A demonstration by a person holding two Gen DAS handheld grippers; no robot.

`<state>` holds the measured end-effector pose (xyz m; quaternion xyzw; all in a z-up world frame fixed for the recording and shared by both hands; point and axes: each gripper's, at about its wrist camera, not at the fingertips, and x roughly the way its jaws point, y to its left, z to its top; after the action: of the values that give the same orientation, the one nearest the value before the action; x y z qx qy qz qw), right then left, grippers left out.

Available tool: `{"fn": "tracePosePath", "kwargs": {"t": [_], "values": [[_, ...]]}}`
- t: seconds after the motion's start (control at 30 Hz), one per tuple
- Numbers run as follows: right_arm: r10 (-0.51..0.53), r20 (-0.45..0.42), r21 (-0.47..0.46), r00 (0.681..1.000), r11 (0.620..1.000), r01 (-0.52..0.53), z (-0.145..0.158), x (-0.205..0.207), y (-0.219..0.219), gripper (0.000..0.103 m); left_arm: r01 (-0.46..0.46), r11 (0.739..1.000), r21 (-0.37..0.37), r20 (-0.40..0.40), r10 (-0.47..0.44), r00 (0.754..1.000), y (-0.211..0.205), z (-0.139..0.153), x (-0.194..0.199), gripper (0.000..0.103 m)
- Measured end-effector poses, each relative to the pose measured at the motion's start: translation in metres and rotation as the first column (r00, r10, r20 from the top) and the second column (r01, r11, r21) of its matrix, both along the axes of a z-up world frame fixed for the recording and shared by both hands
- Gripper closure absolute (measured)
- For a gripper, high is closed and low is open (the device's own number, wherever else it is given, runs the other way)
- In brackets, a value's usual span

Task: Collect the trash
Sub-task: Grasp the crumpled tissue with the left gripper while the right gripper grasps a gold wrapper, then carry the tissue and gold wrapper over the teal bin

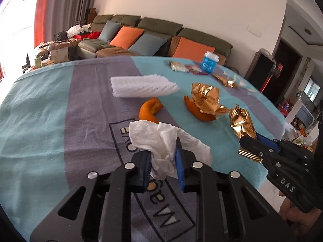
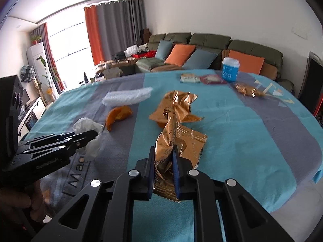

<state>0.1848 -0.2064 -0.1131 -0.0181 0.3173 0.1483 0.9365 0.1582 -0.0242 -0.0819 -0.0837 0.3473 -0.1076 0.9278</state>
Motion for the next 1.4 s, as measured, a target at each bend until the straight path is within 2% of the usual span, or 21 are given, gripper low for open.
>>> {"fn": "tracePosePath", "kwargs": {"t": [0.17, 0.3, 0.53, 0.7, 0.93, 1.23, 1.4], "values": [[-0.003, 0.089, -0.01, 0.996, 1.0, 0.004, 0.024, -0.018, 0.005, 0.089, -0.044, 0.999, -0.016, 0.076, 0.045, 0.996, 0.019, 0.024, -0.028, 0.082], [0.037, 0.144, -0.012, 0.989, 0.999, -0.035, 0.041, -0.027, 0.018, 0.089, -0.11, 0.994, -0.015, 0.138, 0.111, 0.984, 0.043, 0.043, -0.053, 0.082], [0.188, 0.216, -0.001, 0.958, 0.981, -0.192, 0.069, -0.032, 0.067, 0.089, -0.27, 0.963, 0.011, 0.224, 0.261, 0.939, 0.096, 0.07, -0.101, 0.082], [0.31, 0.246, 0.011, 0.918, 0.946, -0.323, 0.083, -0.033, 0.11, 0.089, -0.409, 0.913, 0.014, 0.257, 0.392, 0.883, 0.145, 0.083, -0.136, 0.082], [0.463, 0.265, 0.014, 0.846, 0.875, -0.483, 0.097, -0.036, 0.169, 0.089, -0.555, 0.832, 0.026, 0.288, 0.525, 0.801, 0.2, 0.097, -0.183, 0.082], [0.609, 0.261, 0.009, 0.749, 0.774, -0.633, 0.108, -0.045, 0.231, 0.089, -0.684, 0.728, 0.049, 0.302, 0.642, 0.704, 0.263, 0.108, -0.234, 0.082], [0.666, 0.258, -0.003, 0.7, 0.725, -0.689, 0.11, -0.05, 0.26, 0.089, -0.727, 0.684, 0.058, 0.307, 0.681, 0.665, 0.288, 0.115, -0.257, 0.082]]}}
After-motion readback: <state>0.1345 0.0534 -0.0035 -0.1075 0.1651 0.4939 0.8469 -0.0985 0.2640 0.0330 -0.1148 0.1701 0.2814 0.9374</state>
